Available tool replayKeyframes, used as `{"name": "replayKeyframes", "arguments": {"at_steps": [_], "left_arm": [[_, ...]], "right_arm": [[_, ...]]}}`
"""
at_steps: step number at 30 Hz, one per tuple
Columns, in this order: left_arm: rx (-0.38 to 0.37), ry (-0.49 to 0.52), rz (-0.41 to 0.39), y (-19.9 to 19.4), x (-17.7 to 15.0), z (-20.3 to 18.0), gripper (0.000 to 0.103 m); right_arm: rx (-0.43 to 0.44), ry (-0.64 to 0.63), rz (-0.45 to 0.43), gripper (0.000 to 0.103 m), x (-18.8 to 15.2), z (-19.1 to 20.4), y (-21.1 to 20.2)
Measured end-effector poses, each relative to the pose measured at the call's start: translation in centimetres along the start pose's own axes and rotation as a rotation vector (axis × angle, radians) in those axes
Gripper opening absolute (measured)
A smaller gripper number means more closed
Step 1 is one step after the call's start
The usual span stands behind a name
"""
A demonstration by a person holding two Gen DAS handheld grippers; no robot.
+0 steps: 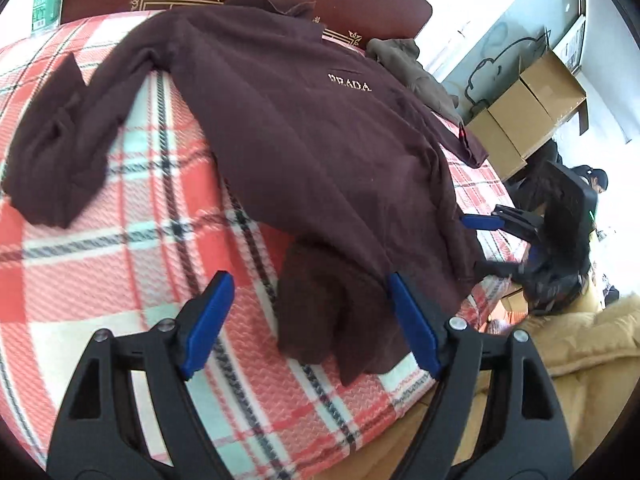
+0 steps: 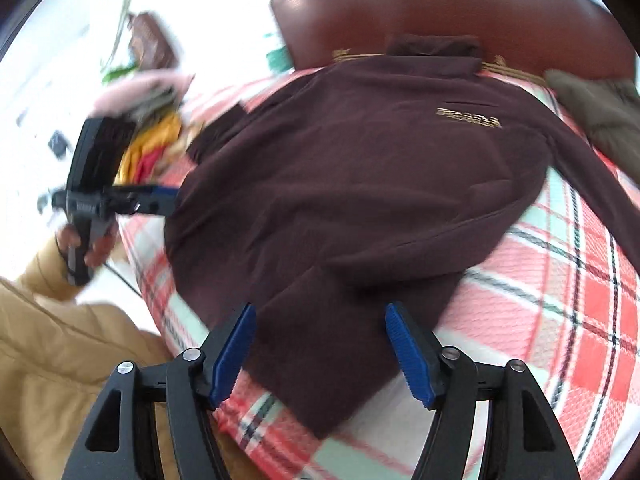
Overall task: Fold clothes
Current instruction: 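Grasp the sweatshirt hem with the left gripper and pull it to smooth the body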
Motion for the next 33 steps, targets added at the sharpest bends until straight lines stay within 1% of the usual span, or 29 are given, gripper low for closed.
{"name": "replayKeyframes", "arguments": {"at_steps": [3,5,6,7,8,9,10,11,12,13,16,19,20,21,23,24,25,26,27,28,29,30,31,33], "left_arm": [[0.005,0.013,0.005,1.1,-0.6,-0.9,0.080],[0.014,0.023,0.002,1.4,-0.5,-1.5,0.080],[0.017,0.027,0.004,1.5,-0.4,-1.7,0.077],[0.019,0.029,0.006,1.7,-0.3,-1.8,0.065],[0.016,0.027,0.011,1.7,-0.4,-1.8,0.056],[0.014,0.025,0.016,1.7,-0.5,-1.8,0.043],[0.006,0.019,0.018,1.6,-0.6,-1.7,0.037],[-0.017,0.000,0.009,1.2,-0.7,-1.4,0.034],[-0.040,-0.018,0.000,0.8,-0.8,-1.1,0.027],[-0.063,-0.037,-0.009,0.3,-0.9,-0.8,0.025],[-0.125,-0.102,-0.032,-1.3,-1.4,0.5,0.025],[-0.157,-0.156,-0.041,-2.4,-2.5,1.9,0.026],[-0.145,-0.158,-0.037,-2.5,-3.1,2.2,0.026],[-0.132,-0.160,-0.032,-2.6,-3.6,2.5,0.026],[-0.116,-0.165,-0.033,-2.9,-4.5,2.7,0.051],[-0.113,-0.168,-0.039,-3.1,-4.8,2.7,0.083],[-0.117,-0.167,-0.057,-3.3,-4.9,2.4,0.097],[-0.127,-0.154,-0.083,-3.5,-4.8,1.8,0.097],[-0.133,-0.133,-0.091,-3.5,-4.5,1.2,0.098],[-0.132,-0.113,-0.096,-3.3,-4.2,0.6,0.098],[-0.113,-0.094,-0.089,-2.8,-3.9,0.2,0.098],[-0.102,-0.075,-0.076,-2.1,-3.5,-0.2,0.098],[-0.093,-0.055,-0.062,-1.4,-3.1,-0.6,0.098],[-0.075,-0.036,-0.020,0.6,-2.5,-1.2,0.098]], "right_arm": [[-0.110,-0.081,-0.015,0.075,-0.2,2.4,0.9],[-0.188,-0.094,-0.018,0.075,-0.3,2.9,1.7],[-0.208,-0.086,-0.016,0.072,-0.4,2.8,1.9],[-0.222,-0.072,-0.017,0.055,-0.5,2.6,2.0],[-0.236,-0.058,-0.017,0.035,-0.6,2.3,2.1],[-0.227,-0.014,-0.032,0.029,-1.1,1.5,1.6],[-0.208,0.047,-0.054,0.013,-1.7,0.4,0.8],[-0.188,0.107,-0.076,0.013,-2.3,-0.8,0.0],[-0.168,0.167,-0.098,0.013,-3.0,-1.9,-0.8],[-0.148,0.227,-0.119,0.013,-3.6,-3.0,-1.6],[-0.086,0.407,-0.184,0.011,-5.5,-6.4,-4.0],[-0.023,0.587,-0.249,0.011,-7.4,-9.8,-6.3],[-0.028,0.634,-0.239,0.011,-8.2,-10.7,-6.5],[-0.036,0.669,-0.208,0.011,-8.9,-11.4,-6.1],[-0.014,0.703,-0.196,0.014,-9.7,-11.8,-5.8],[-0.001,0.705,-0.200,0.017,-9.9,-11.8,-5.9],[0.010,0.700,-0.207,0.029,-10.0,-11.7,-6.2],[0.007,0.689,-0.218,0.041,-9.9,-11.5,-6.5],[-0.002,0.674,-0.231,0.046,-9.8,-11.3,-6.8],[-0.011,0.659,-0.244,0.049,-9.6,-11.0,-7.1],[-0.020,0.644,-0.257,0.050,-9.4,-10.8,-7.5],[-0.023,0.631,-0.266,0.052,-9.1,-10.6,-7.6],[-0.022,0.619,-0.272,0.056,-8.8,-10.4,-7.6],[-0.018,0.618,-0.275,0.057,-8.5,-10.4,-7.4]]}}
Point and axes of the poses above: each gripper's, at about its wrist camera, not at the fingertips, and y roughly the way its jaws point, z to its left, x to its top, the point moved 2 cm from there along y, roughly the way its jaws point, and after that the axes turned 6 degrees about z, right-handed, at the moved point
